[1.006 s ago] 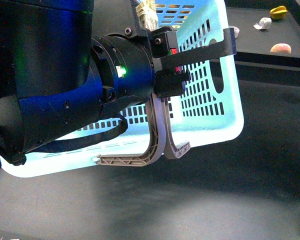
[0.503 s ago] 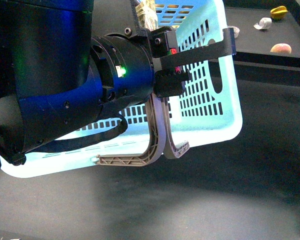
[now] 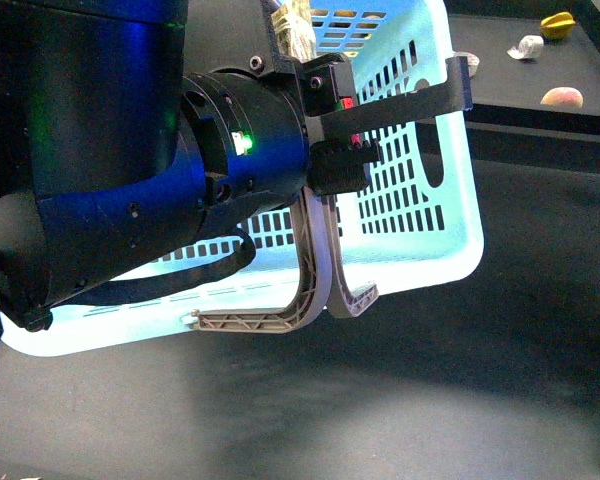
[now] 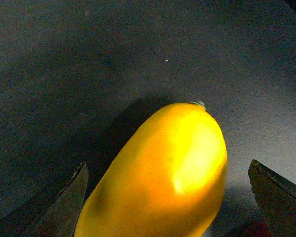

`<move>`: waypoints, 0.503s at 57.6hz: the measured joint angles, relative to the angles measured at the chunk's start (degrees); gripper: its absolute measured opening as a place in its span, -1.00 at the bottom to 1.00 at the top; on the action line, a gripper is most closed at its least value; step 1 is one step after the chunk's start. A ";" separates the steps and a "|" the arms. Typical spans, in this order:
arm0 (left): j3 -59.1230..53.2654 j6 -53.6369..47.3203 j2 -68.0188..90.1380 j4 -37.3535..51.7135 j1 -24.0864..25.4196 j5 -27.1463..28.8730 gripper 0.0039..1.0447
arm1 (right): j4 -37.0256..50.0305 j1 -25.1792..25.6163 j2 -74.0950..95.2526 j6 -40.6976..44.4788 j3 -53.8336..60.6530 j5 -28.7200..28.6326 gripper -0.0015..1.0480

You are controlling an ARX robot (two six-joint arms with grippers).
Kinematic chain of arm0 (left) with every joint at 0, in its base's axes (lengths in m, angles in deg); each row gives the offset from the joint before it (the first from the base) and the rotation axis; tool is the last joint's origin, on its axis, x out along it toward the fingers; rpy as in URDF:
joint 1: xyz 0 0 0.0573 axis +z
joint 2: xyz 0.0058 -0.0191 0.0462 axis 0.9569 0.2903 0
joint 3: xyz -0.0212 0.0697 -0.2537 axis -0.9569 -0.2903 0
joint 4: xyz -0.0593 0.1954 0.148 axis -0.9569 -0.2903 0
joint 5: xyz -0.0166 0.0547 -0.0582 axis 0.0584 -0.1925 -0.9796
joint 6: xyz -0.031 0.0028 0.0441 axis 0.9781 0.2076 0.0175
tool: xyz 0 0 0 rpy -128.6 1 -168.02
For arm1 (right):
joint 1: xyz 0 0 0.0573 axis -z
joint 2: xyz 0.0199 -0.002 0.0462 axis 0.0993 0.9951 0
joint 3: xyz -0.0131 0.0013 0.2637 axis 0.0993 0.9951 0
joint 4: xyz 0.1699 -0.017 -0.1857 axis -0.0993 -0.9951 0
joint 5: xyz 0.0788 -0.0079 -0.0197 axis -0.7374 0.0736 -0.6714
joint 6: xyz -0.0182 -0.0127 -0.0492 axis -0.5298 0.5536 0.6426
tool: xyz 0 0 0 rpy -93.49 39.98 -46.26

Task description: Pick mango with right arm and hold basket with left

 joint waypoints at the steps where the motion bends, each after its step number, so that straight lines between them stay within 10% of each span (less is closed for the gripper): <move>1: 0.00 0.00 0.00 0.00 0.00 0.00 -0.91 | -0.22 -0.11 0.13 -0.07 -0.17 0.09 0.84; 29: 0.00 -0.02 0.00 0.00 0.00 0.00 -0.91 | -7.23 -1.90 0.68 -2.64 -2.93 0.02 0.84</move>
